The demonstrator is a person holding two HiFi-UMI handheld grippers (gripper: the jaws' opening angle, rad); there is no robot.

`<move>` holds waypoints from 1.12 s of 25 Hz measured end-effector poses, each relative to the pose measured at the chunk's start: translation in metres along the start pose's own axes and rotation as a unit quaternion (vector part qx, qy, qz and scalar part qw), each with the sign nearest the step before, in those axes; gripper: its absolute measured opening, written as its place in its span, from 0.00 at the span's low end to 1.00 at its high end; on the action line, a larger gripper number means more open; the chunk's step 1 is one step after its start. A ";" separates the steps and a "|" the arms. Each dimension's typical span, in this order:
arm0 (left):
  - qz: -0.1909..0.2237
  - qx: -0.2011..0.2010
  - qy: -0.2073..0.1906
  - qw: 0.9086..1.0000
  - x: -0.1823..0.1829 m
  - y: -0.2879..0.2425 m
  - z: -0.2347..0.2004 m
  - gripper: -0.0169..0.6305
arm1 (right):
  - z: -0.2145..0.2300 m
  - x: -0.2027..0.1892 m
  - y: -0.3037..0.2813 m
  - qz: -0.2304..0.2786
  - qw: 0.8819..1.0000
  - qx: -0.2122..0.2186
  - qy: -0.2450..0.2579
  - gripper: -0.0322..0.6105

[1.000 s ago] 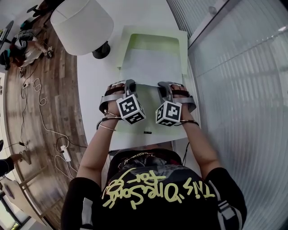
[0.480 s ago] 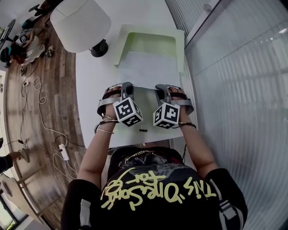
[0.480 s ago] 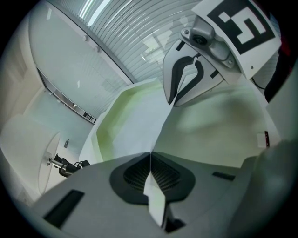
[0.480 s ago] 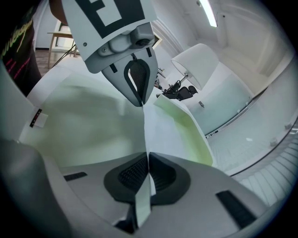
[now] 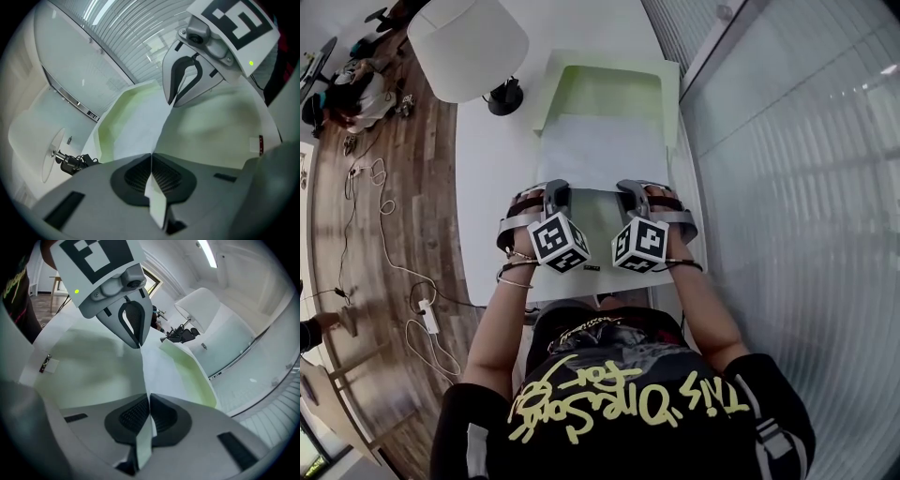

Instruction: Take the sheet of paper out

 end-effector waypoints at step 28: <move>0.040 -0.016 0.001 0.999 -0.026 0.047 0.058 0.04 | -0.073 0.007 0.044 -0.026 0.999 -0.018 -0.024 0.06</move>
Point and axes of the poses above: the fingertips, and each gripper's own axes: y backward along the fingers, z to its right, x out of its top, the point moved 6 cm from there along y, backward along the fingers, and after that the axes turned 7 degrees about -y, right-handed, at the moved point
